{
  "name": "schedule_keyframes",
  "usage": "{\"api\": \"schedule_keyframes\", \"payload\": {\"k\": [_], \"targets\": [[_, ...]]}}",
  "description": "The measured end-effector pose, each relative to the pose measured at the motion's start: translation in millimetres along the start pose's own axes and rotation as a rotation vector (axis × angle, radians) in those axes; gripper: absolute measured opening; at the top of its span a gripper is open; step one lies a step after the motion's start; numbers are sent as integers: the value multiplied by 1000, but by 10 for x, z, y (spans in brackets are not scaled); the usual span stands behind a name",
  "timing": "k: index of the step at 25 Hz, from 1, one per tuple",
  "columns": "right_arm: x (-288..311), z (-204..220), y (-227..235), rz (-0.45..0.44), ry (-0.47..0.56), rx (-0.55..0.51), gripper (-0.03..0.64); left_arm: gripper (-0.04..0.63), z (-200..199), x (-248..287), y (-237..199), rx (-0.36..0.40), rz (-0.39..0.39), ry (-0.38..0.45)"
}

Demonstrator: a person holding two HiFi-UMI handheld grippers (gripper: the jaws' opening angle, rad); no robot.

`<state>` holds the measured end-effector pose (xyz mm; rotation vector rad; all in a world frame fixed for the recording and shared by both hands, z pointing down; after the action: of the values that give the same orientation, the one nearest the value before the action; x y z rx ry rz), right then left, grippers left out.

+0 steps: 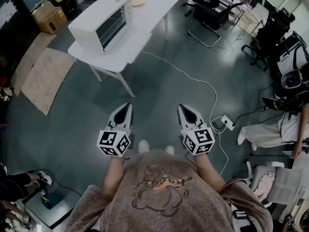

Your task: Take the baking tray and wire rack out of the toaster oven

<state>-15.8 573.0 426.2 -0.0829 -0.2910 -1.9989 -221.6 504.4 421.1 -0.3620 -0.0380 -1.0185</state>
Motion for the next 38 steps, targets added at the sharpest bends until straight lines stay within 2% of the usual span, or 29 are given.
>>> {"api": "schedule_keyframes", "payload": {"k": [12,17,21,27,33,38], "targets": [[375,18,-163,-13,35,78,-2,0,-7,133,-359,3,29,-39],[583,29,-144,39,81,105,-2,0,-50,331,-513,28,86,-41],[764,-8,-96,43,85,104,-2,0,-115,526,-598,20,93,-42],[1113,-89,366,51,116,122,-2,0,-153,1054,-686,-6,77,-36],[1625,-260,1078,31,82,128,-2,0,-314,1854,-726,-21,45,-44],[2276,-584,1792,-87,65,137,-2,0,-623,2650,-841,-58,-63,-10]]}}
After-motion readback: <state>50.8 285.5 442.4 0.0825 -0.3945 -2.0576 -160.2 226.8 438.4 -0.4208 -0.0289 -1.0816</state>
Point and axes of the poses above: the fingertips, and each gripper's own axes: x forward along the fingers, y to its right, z out of its underside, the point moved 2 cm from there along -x, backward along the fingers, and after that the axes turned 14 degrees about -z, right-handed, at the moved point
